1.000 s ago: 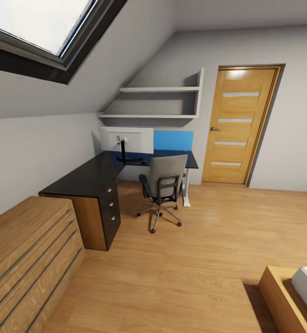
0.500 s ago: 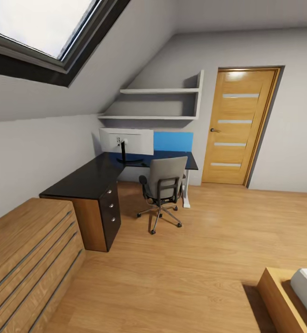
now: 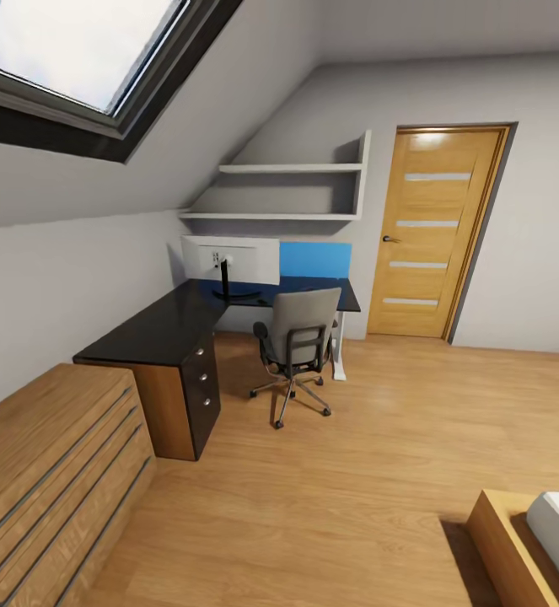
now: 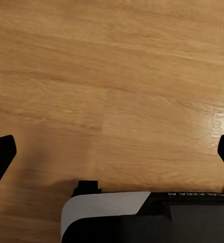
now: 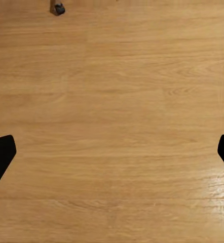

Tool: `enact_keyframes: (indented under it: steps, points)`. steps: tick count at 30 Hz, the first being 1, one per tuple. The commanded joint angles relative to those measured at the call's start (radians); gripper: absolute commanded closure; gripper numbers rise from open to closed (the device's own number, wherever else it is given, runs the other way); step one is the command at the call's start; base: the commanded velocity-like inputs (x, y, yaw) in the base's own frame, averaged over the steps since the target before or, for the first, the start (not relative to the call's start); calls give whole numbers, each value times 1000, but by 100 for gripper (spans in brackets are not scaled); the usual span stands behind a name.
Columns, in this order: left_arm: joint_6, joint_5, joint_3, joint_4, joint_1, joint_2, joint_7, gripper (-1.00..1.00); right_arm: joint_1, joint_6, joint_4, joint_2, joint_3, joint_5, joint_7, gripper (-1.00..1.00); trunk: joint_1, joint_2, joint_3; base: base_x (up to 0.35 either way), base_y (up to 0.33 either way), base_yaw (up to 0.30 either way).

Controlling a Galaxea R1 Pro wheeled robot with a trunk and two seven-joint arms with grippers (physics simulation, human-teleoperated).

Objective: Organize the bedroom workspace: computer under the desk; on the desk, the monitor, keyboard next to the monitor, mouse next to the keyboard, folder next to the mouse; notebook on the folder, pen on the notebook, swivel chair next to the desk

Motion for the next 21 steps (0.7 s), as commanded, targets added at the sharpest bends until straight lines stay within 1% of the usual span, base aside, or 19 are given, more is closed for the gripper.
enact_keyframes:
  steps: [1, 3, 5, 7, 13, 14, 18, 21]
  points:
    - [-47, 7, 2, 19, 1, 0, 0, -100, -3, -4, 3, 2, -3, -8, -4, -100, -4, 6, 2, 0, 0, 0]
    - [-143, 26, 8, 47, 1, 0, 1, -100, -6, -4, 25, -1, -4, -12, -8, -100, -11, 20, 8, 0, 0, 0]
    - [-191, 41, 12, 65, 1, 0, 1, -100, -6, -5, 40, -6, -4, -13, -9, -100, -19, 34, 15, 0, 0, 0]
    - [-217, 50, 14, 81, 0, 0, 1, -100, -7, -7, 50, -11, -2, -11, -9, -100, -19, 34, 15, 0, 0, 0]
    - [-257, 58, 17, 101, 1, -1, 2, -100, -7, -25, 63, -14, 6, -8, -9, -100, -19, 34, 15, 0, 0, 0]
    - [-296, 59, 17, 136, 1, 0, 1, -100, -7, -28, 64, -15, 8, -6, -8, -100, -19, 34, 15, 0, 0, -76]
    - [-322, 58, 17, 166, 1, 0, 1, -100, -8, -28, 65, -15, 8, -5, -7, -100, -19, 34, 15, 0, 0, -156]
    - [-328, 58, 17, 174, 0, 0, 1, -100, -8, -28, 65, -15, 9, -4, -6, -100, -19, 34, 15, 2, 0, -225]
